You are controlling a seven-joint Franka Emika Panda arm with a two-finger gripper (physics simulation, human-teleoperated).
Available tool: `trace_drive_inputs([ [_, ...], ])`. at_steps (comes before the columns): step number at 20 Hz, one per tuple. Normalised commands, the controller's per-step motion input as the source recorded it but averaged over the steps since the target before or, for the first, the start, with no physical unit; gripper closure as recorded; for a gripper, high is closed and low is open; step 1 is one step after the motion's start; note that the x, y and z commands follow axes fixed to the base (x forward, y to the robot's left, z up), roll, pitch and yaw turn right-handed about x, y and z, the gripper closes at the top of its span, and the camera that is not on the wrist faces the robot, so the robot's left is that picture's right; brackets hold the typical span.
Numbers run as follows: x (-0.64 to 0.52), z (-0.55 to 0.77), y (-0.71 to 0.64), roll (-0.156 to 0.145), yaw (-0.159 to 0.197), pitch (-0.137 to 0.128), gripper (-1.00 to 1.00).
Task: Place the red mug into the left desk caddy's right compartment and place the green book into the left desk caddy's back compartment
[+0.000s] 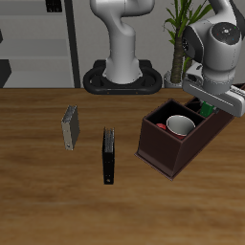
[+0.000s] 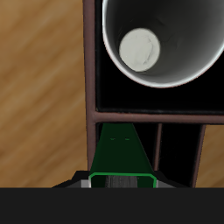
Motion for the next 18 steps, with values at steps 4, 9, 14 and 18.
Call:
trace_drive_inputs([
  [4,0.10,-0.05,-0.07,-0.009,0.014,0.006,-1.00],
  [9,0.02,0.04,-0.07,-0.016,0.010,-0.004,-1.00],
  [14,-0.04,0.17,-0.05,-0.011,0.041,-0.033,-1.00],
  [18,-0.07,0.25,-0.12,-0.012,0.042,-0.044,-1.00],
])
